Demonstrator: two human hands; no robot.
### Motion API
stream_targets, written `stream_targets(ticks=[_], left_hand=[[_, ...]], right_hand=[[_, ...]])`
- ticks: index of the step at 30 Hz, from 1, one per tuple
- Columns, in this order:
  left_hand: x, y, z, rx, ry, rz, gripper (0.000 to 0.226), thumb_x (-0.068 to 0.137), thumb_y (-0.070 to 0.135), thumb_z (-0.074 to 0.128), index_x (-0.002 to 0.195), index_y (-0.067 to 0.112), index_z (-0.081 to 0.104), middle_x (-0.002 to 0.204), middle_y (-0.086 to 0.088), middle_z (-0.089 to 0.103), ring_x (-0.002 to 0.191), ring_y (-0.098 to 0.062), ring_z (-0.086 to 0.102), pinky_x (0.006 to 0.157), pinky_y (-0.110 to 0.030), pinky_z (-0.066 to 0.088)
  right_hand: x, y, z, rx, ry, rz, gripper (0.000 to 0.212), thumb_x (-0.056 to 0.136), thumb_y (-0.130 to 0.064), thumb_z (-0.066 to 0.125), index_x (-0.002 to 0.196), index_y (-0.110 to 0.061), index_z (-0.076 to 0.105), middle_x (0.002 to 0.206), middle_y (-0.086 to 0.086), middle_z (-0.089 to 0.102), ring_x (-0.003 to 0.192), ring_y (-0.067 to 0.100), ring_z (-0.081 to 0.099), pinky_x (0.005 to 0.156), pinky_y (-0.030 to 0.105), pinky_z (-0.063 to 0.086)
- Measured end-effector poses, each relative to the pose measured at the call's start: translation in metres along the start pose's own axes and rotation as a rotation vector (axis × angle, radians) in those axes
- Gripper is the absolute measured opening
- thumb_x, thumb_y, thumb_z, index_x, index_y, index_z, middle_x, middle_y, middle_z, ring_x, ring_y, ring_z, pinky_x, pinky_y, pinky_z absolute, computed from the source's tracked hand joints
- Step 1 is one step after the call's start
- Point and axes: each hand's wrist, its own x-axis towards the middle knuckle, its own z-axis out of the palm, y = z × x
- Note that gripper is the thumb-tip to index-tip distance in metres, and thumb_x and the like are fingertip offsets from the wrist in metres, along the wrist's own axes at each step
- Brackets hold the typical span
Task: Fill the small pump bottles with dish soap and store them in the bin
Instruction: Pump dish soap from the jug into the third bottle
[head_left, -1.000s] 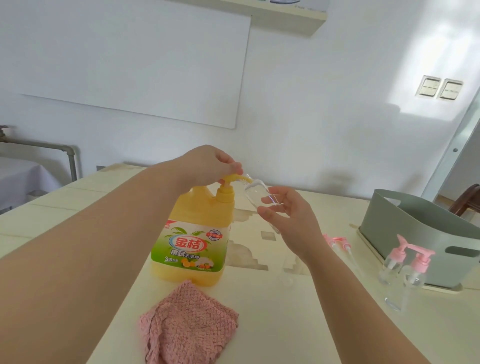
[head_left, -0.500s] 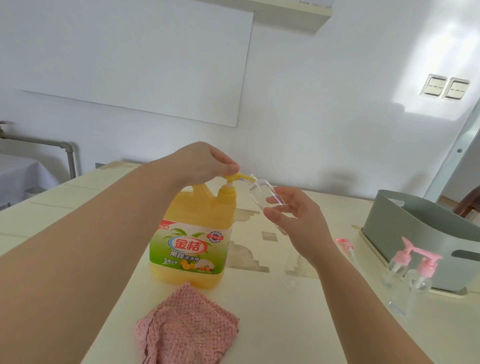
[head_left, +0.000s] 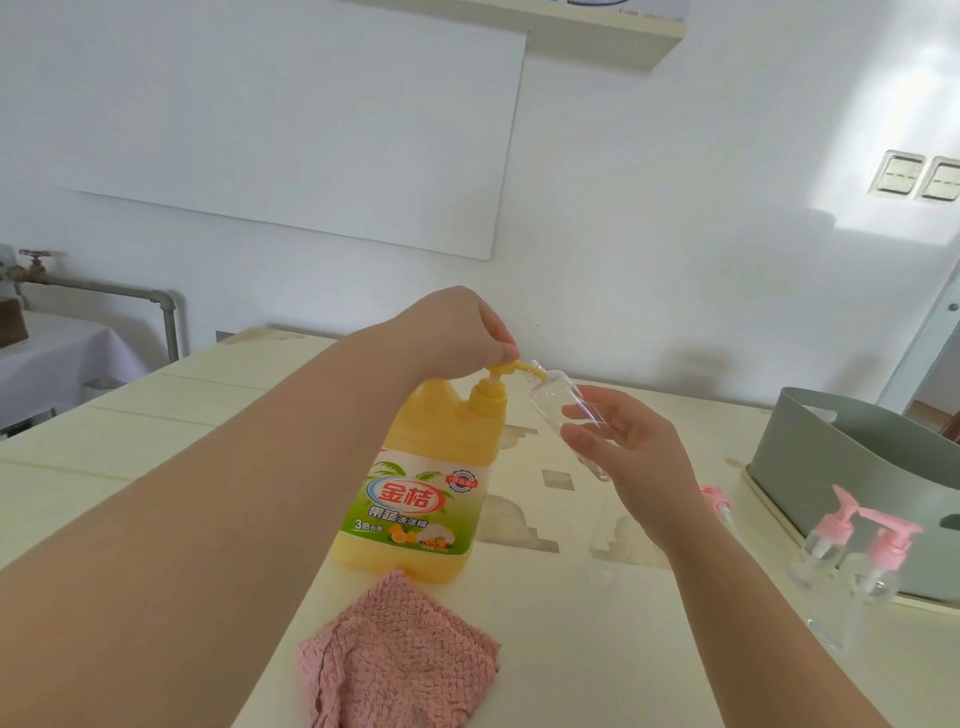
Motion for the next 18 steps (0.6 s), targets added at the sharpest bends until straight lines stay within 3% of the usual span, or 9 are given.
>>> stream_targets(ticks=[5,7,11,18], left_hand=[[0.003,-0.001,-0.013,-0.053,0.021,0.020,0.009,0.085,0.029,0.066,0.091,0.029,0.073,0.087,0.018,0.065,0.088,-0.002,0.056,0.065,-0.012,0.037],[0.002,-0.004,-0.016,-0.076,0.002,0.017,0.010,0.083,0.032,0.068,0.092,0.029,0.074,0.088,0.018,0.066,0.088,0.000,0.055,0.064,-0.012,0.035],[0.001,-0.010,-0.012,-0.119,-0.014,0.023,0.012,0.084,0.033,0.067,0.095,0.030,0.074,0.089,0.018,0.065,0.085,0.002,0.053,0.064,-0.012,0.034],[0.000,-0.018,-0.002,-0.174,0.012,0.000,0.014,0.085,0.033,0.066,0.097,0.030,0.073,0.090,0.019,0.065,0.090,-0.001,0.054,0.066,-0.013,0.034]], right_hand=[[0.002,-0.012,0.002,0.049,0.005,-0.001,0.036,0.082,-0.022,0.076,0.116,-0.029,0.067,0.101,-0.012,0.070,0.077,0.006,0.064,0.062,0.018,0.047],[0.003,-0.013,0.004,0.042,0.000,-0.016,0.034,0.083,-0.021,0.073,0.114,-0.034,0.066,0.104,-0.012,0.069,0.074,0.004,0.063,0.064,0.017,0.046],[0.004,-0.012,0.007,0.007,0.002,-0.040,0.034,0.082,-0.023,0.075,0.106,-0.045,0.065,0.103,-0.016,0.070,0.081,0.001,0.064,0.080,0.028,0.046],[0.000,-0.005,0.007,-0.018,-0.026,-0.027,0.054,0.073,-0.007,0.080,0.106,-0.045,0.062,0.111,-0.017,0.066,0.098,-0.001,0.063,0.072,0.019,0.051]])
